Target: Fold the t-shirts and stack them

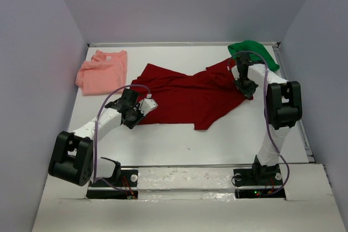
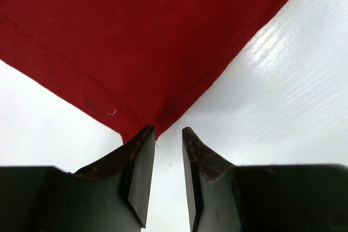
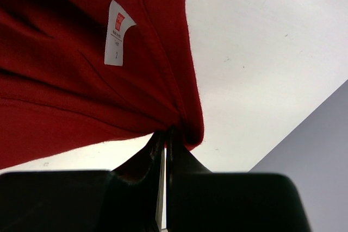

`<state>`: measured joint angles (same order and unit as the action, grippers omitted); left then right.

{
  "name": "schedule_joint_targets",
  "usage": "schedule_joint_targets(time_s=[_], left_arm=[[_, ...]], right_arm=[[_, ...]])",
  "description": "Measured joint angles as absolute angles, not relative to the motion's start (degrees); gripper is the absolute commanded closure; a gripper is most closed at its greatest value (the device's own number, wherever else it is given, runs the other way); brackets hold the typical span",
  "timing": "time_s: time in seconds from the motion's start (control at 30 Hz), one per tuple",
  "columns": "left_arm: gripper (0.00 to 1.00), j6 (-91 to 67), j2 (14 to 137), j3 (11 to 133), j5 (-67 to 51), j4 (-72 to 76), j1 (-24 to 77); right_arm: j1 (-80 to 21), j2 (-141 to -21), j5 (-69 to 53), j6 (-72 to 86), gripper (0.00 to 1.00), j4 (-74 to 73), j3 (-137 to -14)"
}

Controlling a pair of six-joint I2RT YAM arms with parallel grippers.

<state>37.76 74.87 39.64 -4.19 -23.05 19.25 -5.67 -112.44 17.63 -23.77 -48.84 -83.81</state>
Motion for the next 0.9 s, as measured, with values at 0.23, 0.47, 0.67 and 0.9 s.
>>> schedule_joint_targets(time_s=[0.23,0.47,0.67,0.9], left_arm=[[0.62,40.1,71.5,37.3,0.3,-23.8,17.5],[0.63,42.4,71.5,36.2,3.3,-23.4,14.0],[0.63,43.3,72.7,36.0,3.0,-22.9,13.3],[0.62,43.6,73.6,36.0,1.5,-22.2,13.3]], right_arm=[[-5.6,-112.7,17.6,-23.8,1.00,-48.8,-83.8],[-5.6,-112.7,17.6,-23.8,1.00,-48.8,-83.8],[-5.3,-112.7,17.6,-23.8,1.00,-48.8,-83.8],[-5.2,-112.7,17.6,-23.8,1.00,-48.8,-83.8]])
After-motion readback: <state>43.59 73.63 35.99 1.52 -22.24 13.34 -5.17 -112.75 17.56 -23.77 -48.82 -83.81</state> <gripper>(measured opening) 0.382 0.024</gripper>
